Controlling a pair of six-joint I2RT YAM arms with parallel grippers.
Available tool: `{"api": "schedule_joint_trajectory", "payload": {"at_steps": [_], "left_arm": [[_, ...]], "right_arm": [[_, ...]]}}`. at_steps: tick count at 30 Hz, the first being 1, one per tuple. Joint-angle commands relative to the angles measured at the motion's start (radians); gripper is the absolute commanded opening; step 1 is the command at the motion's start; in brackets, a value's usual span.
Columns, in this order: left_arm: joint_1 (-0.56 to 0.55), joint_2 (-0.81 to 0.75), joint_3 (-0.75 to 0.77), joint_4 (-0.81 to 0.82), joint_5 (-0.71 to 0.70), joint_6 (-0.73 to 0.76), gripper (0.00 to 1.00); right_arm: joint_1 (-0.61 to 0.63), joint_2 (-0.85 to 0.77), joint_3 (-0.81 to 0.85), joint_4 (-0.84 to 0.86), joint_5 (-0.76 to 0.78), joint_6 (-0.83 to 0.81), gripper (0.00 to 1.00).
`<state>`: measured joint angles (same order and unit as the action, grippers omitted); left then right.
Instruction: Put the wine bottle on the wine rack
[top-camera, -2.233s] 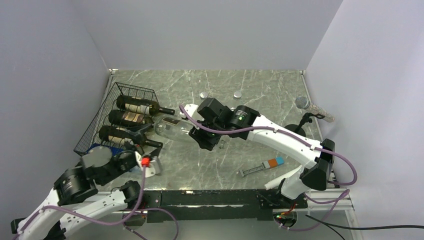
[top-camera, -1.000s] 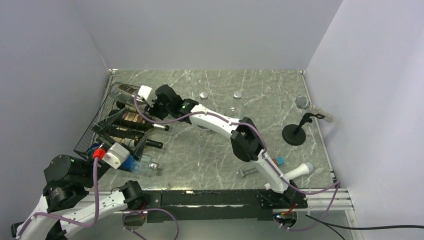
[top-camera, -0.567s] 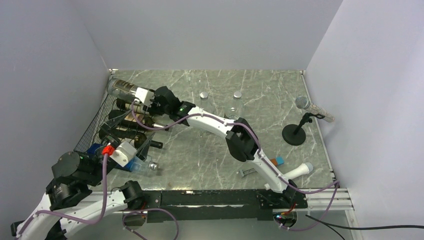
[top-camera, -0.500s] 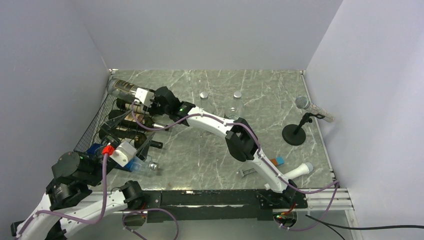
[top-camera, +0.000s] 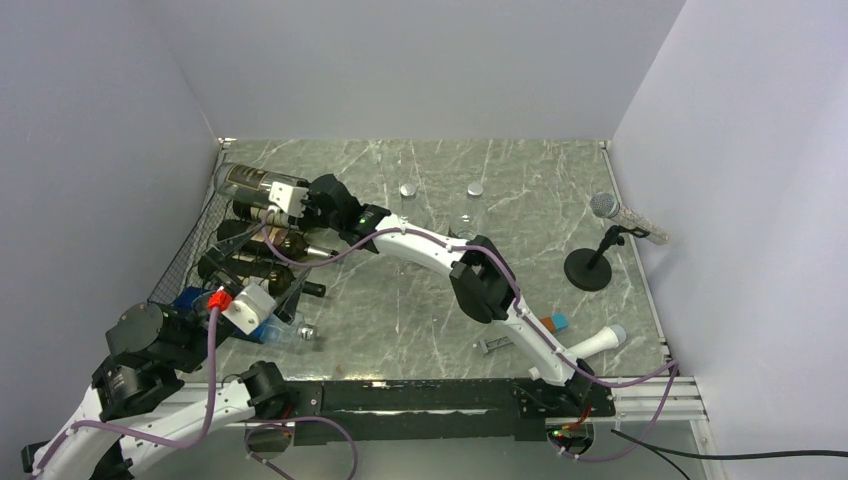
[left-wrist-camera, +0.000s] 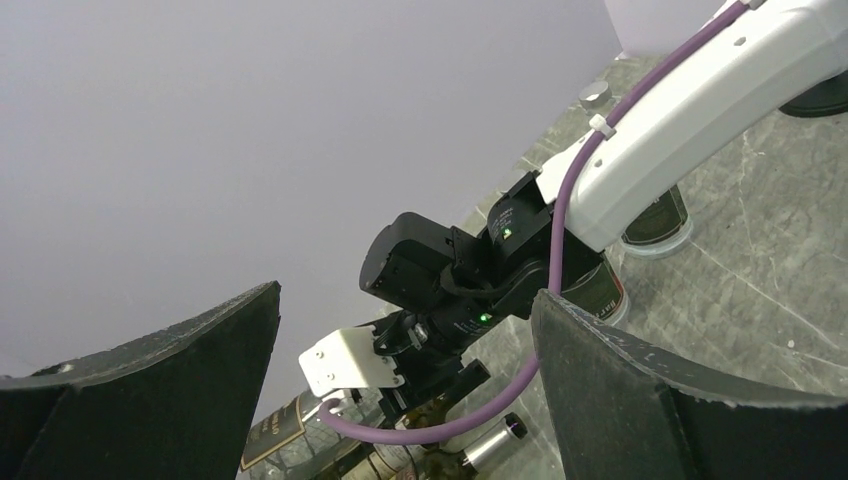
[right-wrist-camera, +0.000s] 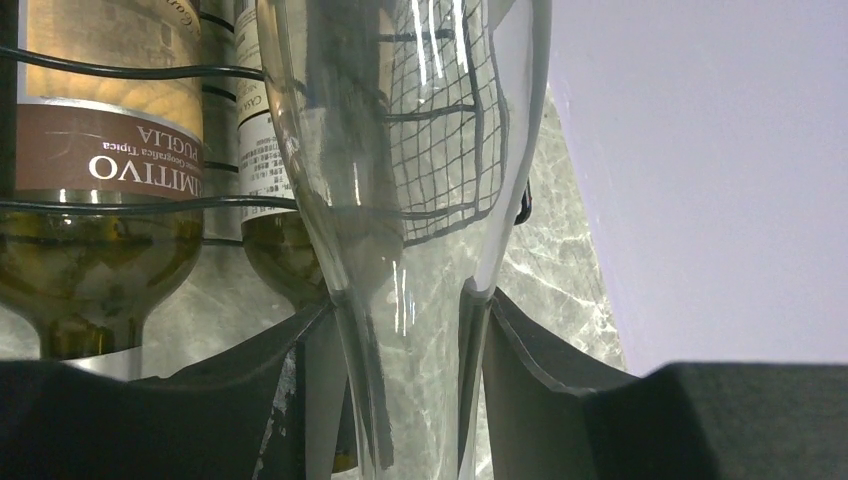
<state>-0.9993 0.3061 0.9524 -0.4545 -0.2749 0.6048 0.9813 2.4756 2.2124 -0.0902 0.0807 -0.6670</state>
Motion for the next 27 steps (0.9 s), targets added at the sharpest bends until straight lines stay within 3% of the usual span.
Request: {"api": "schedule_joint_trajectory", "payload": {"at_steps": [1,4,7,22,27], "left_arm": [[-0.002,0.009,0.019,-0.012,0.013,-0.009,0.99],[-0.002,0.006,0.015,-0.013,0.017,-0.002,0.99],[-0.003,0.004,0.014,-0.016,0.020,0.001,0.99],[-0.002,-0.016,0.055,-0.010,0.065,0.000,0.99],[-0.002,-0.016,0.079,-0.010,0.176,-0.011,0.99]], "right_arm": [[-0.001,-0.065,0.055,0.306,0.022,0.004,0.36],[0.000,-0.063,0.067,0.291,0.037,0.018,0.55],[0.005,-0.065,0.066,0.285,0.049,0.008,0.66],[0.039,-0.147,-0.034,0.289,0.079,-0.079,0.96],[0.054,-0.255,-0.147,0.327,0.093,-0.099,0.99]]}}
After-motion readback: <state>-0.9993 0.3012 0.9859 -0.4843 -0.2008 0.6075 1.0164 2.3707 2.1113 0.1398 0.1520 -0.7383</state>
